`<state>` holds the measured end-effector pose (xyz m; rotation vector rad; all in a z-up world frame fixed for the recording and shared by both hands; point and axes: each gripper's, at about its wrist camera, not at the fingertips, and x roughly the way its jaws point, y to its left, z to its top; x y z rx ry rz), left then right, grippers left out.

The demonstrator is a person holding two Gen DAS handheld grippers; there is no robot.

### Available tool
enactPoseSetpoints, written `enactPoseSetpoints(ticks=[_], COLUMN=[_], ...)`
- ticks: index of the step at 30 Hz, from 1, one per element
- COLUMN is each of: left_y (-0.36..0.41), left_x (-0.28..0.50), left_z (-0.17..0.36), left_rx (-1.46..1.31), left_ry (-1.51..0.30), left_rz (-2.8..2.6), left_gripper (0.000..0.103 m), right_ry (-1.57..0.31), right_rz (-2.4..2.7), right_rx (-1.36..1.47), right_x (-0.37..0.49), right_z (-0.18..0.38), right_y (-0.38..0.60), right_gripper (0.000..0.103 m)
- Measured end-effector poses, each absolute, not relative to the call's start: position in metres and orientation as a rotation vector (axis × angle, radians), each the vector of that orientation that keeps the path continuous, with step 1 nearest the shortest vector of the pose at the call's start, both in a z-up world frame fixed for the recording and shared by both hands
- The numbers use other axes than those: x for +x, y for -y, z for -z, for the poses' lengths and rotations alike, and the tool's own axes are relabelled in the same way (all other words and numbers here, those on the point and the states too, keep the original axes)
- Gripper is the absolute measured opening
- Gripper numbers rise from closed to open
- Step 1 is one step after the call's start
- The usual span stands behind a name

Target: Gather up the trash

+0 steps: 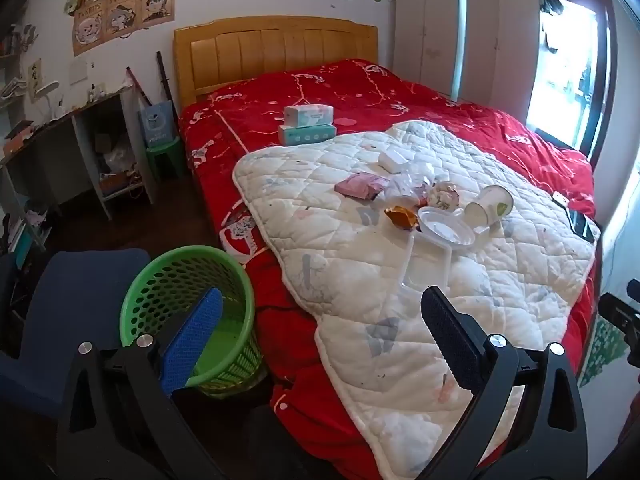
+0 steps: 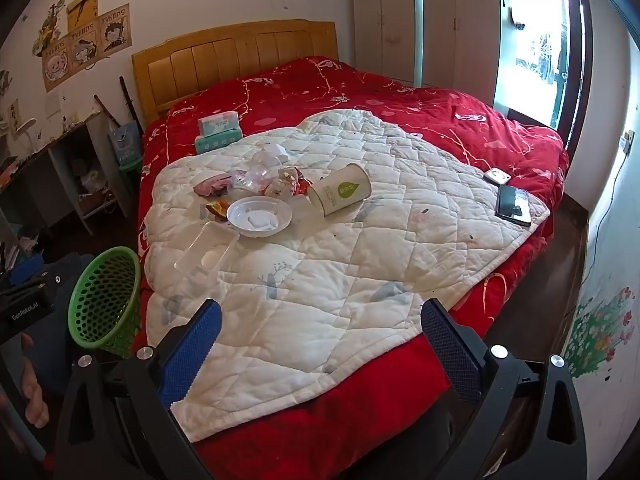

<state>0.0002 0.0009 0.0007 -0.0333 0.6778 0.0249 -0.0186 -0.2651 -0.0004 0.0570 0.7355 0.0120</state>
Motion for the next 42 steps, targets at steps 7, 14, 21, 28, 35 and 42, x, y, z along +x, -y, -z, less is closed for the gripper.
enactPoseSetpoints(ticks=[7,14,21,28,35,42], left_y=[-0.005,-0.003,-0.003,-0.003,-0.006,-0.006], left_x=[0.006,-0.002,-0.003,-0.004,-0.007,-0.008], left_z=[-0.004,-0.005,-0.004,-0.003,-0.002,-0.003], left_rx=[-0.034,-0.039,-0.038,-0.041,-0.055,-0.042], left_ry=[-0.658,-0.662,-0.667,-0.673,-0.676,-0.674], left_rz=[-0.042,-0.032,-0.033,-0.037,-0.045,-0.064], left_gripper=[0.098,0.098,0.098,0.098,0.098,0.098], right_ry=[-0.735,-0.725,-0.721,-0.72,-0.719,-0.719], right_rz=[-0.012,-0.01,-0.008,-0.016,-0.031,-0.035], right_rx=[0.056,0.051,0.048,0.042,0.037,0.036], right_x=[-0.02,-0.021,-0.021,-0.022,-0.021,-0.021], right_z=[-0.002,-0.006,-0.006,-0.008,-0.006,-0.005], right_y=[0.265,0.267,0.267,0.265,0.261,0.26], right_gripper=[0.096,0.096,0.096,0.096,0.096,0.096])
